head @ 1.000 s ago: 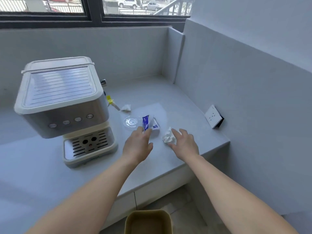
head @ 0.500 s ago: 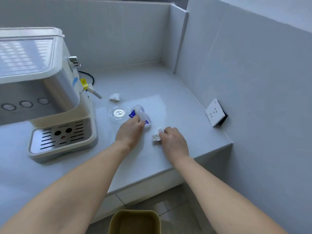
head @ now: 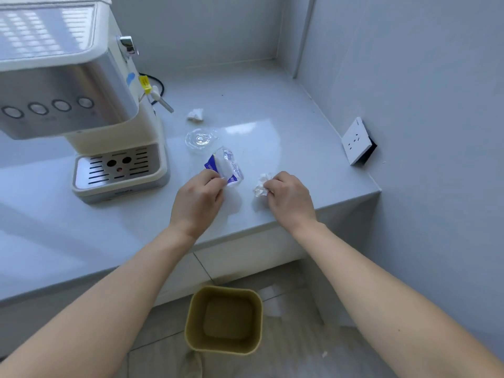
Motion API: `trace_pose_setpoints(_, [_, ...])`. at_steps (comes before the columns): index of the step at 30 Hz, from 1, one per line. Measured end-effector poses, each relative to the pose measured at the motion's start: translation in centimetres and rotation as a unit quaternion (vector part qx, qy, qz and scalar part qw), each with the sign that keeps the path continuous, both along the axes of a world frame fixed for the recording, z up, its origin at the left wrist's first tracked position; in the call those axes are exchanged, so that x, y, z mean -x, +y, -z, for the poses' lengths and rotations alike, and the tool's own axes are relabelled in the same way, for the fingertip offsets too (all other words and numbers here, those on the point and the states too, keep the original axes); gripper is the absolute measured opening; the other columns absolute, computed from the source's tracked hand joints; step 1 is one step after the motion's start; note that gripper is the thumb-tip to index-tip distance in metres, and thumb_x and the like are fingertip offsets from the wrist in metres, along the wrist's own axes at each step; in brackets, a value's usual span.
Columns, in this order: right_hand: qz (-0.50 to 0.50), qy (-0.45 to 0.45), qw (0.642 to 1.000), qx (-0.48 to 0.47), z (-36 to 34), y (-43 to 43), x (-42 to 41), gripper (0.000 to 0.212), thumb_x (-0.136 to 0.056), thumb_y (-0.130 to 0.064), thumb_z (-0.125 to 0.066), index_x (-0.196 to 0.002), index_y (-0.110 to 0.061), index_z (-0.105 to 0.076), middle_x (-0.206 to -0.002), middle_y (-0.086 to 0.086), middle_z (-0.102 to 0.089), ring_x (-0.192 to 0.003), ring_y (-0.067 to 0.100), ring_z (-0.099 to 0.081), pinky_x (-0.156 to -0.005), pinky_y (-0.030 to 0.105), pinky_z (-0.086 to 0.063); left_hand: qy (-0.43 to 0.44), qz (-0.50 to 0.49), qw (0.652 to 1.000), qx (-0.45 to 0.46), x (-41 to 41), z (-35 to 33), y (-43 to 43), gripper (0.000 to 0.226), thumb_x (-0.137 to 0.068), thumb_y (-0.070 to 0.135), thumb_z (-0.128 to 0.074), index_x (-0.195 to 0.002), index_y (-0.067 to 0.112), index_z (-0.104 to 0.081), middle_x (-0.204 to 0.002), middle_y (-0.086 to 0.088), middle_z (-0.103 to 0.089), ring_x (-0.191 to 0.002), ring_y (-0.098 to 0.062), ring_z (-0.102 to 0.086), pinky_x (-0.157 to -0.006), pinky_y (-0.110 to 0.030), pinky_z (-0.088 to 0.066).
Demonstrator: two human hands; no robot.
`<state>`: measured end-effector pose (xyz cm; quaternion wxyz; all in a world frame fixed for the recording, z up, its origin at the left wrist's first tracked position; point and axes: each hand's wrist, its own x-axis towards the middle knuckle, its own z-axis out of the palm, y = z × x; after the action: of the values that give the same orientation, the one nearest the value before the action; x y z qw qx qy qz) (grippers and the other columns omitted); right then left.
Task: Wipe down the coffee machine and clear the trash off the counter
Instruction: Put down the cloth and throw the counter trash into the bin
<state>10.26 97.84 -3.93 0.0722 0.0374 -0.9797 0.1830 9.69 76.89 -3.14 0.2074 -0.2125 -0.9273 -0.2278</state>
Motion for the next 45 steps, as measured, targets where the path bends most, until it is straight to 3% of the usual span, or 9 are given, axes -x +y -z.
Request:
trace_pose_setpoints(9, [-0.055,0.061,0.993,0.081,0.2,-1.1,-5.7,0.012,-0.087,-0.010,-0.060,-0.088,-0.006,-0.070,-0.089,0.008,-0.064,-0.083,0.029,-0.060,-0.067,0.040,-0.050,0.075,-0.071,0.993,-0.064,-9.7,1.5,-0.9,0.013,-0.089,0.005,-0.062,-0.095,0.008,-0.073,-0.097,-0.008,-0.070,-0.083,-0.024,-0.065,-0.065,-0.030,-0.050])
trace_pose_setpoints(14, [-0.096,0.098,0.980,0.142,2.4,-1.3,-10.3,0.010,-0.078,-0.005,-0.068,-0.086,-0.010,-0.071,-0.082,0.003,-0.067,-0.073,0.021,-0.061,-0.059,0.030,-0.049,0.089,-0.079,0.990,-0.072,-16.2,5.0,-2.8,0.016,-0.090,0.007,-0.060,-0.099,0.008,-0.073,-0.102,-0.008,-0.071,-0.090,-0.021,-0.067,-0.075,-0.029,-0.054])
trace_pose_setpoints(17, [-0.115,0.066,0.979,0.155,5.0,-1.5,-12.8,0.010,-0.080,-0.006,-0.070,-0.089,-0.010,-0.072,-0.082,0.002,-0.067,-0.071,0.016,-0.060,-0.059,0.025,-0.048,0.074,-0.053,0.995,-0.045,-19.6,7.9,-4.1,0.016,-0.089,0.006,-0.061,-0.098,0.009,-0.074,-0.103,-0.009,-0.071,-0.091,-0.019,-0.066,-0.078,-0.027,-0.054])
trace_pose_setpoints(23, [-0.079,-0.099,0.985,0.116,13.6,-3.0,-15.1,0.011,-0.087,-0.014,-0.062,-0.092,-0.014,-0.072,-0.085,0.002,-0.066,-0.079,0.021,-0.062,-0.065,0.030,-0.047,-0.110,-0.056,0.992,-0.014,-22.4,15.8,-5.2,0.014,-0.084,0.005,-0.060,-0.092,0.011,-0.071,-0.097,-0.002,-0.069,-0.079,-0.021,-0.065,-0.061,-0.031,-0.054])
trace_pose_setpoints(27, [-0.053,-0.192,0.977,0.076,20.3,-4.3,-16.3,0.018,-0.093,-0.019,-0.058,-0.102,-0.016,-0.072,-0.103,0.001,-0.067,-0.091,0.019,-0.063,-0.074,0.025,-0.045,-0.250,-0.092,0.964,-0.020,-22.8,22.1,-5.3,0.017,-0.076,0.000,-0.070,-0.086,0.014,-0.071,-0.090,0.003,-0.065,-0.071,-0.020,-0.062,-0.053,-0.034,-0.052])
trace_pose_setpoints(31, [-0.038,-0.259,0.965,0.034,25.9,-5.4,-17.0,0.020,-0.094,-0.022,-0.055,-0.106,-0.018,-0.070,-0.116,0.005,-0.061,-0.091,0.025,-0.064,-0.074,0.025,-0.046,-0.345,-0.114,0.931,0.014,-23.6,28.1,-5.6,0.011,-0.083,0.014,-0.070,-0.091,0.021,-0.072,-0.093,0.007,-0.064,-0.070,-0.014,-0.060,-0.055,-0.029,-0.053])
trace_pose_setpoints(34, [-0.032,-0.304,0.952,0.003,28.8,-6.2,-17.8,0.021,-0.097,-0.025,-0.053,-0.110,-0.021,-0.069,-0.122,0.003,-0.057,-0.088,0.025,-0.065,-0.077,0.031,-0.055,-0.398,-0.119,0.908,0.044,-24.0,31.2,-5.8,0.008,-0.086,0.022,-0.067,-0.093,0.022,-0.071,-0.094,0.006,-0.063,-0.070,-0.014,-0.060,-0.055,-0.024,-0.048])
trace_pose_setpoints(38, [-0.012,-0.334,0.942,-0.030,31.5,-6.7,-18.5,0.021,-0.100,-0.029,-0.049,-0.110,-0.024,-0.066,-0.116,0.000,-0.061,-0.087,0.021,-0.064,-0.069,0.027,-0.051,-0.437,-0.105,0.889,0.087,-23.5,33.4,-5.4,0.010,-0.090,0.026,-0.062,-0.097,0.023,-0.068,-0.099,0.005,-0.062,-0.073,-0.013,-0.059,-0.058,-0.021,-0.045])
trace_pose_setpoints(45, [-0.006,-0.341,0.940,-0.022,34.2,-7.6,-19.0,0.023,-0.098,-0.032,-0.055,-0.120,-0.028,-0.061,-0.125,-0.003,-0.059,-0.094,0.020,-0.066,-0.078,0.028,-0.056,-0.460,-0.108,0.872,0.126,-22.8,35.8,-4.4,0.021,-0.095,0.027,-0.057,-0.116,0.026,-0.061,-0.123,0.005,-0.057,-0.089,-0.014,-0.064,-0.075,-0.024,-0.057])
